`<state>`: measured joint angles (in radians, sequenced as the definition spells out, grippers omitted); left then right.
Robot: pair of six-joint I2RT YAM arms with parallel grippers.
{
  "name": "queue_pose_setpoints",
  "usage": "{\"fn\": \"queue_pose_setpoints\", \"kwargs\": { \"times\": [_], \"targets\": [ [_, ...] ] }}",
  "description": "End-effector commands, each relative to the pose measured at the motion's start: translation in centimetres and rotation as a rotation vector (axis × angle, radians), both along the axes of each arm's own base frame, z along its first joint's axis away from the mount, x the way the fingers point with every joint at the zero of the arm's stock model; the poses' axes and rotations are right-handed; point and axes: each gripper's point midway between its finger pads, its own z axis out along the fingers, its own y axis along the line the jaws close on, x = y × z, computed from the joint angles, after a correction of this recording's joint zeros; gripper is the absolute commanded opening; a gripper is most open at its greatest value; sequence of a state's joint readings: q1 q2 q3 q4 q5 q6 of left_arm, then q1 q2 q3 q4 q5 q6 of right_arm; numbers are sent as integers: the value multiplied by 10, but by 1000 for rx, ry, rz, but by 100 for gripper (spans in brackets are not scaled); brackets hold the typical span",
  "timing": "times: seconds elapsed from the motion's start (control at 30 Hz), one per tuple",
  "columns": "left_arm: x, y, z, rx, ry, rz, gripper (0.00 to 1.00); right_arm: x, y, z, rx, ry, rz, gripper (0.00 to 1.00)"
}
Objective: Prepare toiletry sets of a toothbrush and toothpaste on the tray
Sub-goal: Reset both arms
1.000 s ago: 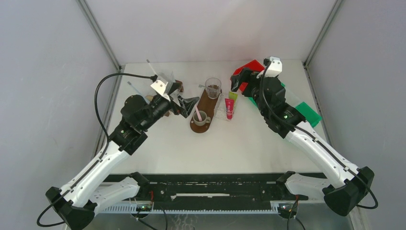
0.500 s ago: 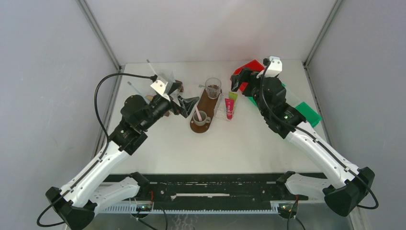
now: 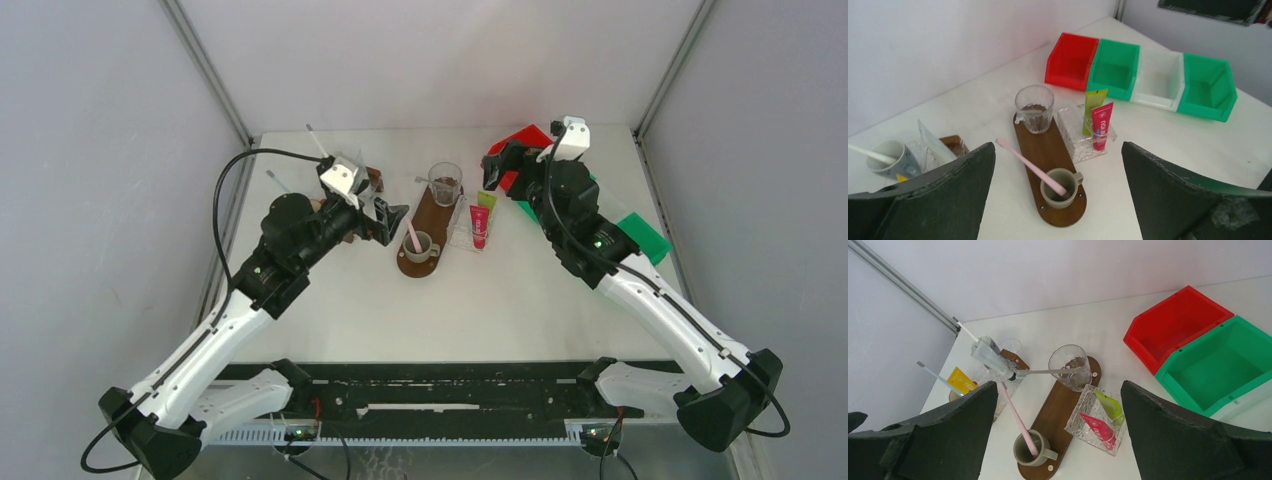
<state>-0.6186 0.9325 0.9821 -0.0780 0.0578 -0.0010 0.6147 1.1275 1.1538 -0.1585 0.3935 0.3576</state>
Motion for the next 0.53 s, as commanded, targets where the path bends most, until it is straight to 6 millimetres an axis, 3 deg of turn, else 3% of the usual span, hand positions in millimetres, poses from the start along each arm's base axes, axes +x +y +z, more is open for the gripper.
{"fn": "queue_pose_setpoints", "kwargs": {
  "times": [0.0, 0.17, 0.3, 0.5],
  "targets": [
    [1, 9, 25, -55, -25, -7, 100, 2, 0, 30, 48, -52, 3, 100],
    [-8, 7, 30, -84, -32, -55, 100, 5, 0, 25, 36, -32, -1, 100],
    [-8, 6, 29, -84, -31, -60, 100, 2, -2, 38, 50, -52, -3, 100],
    [-11, 3, 31, -93, -30, -87, 100, 0, -7, 36, 39, -41, -13, 100]
  ]
}}
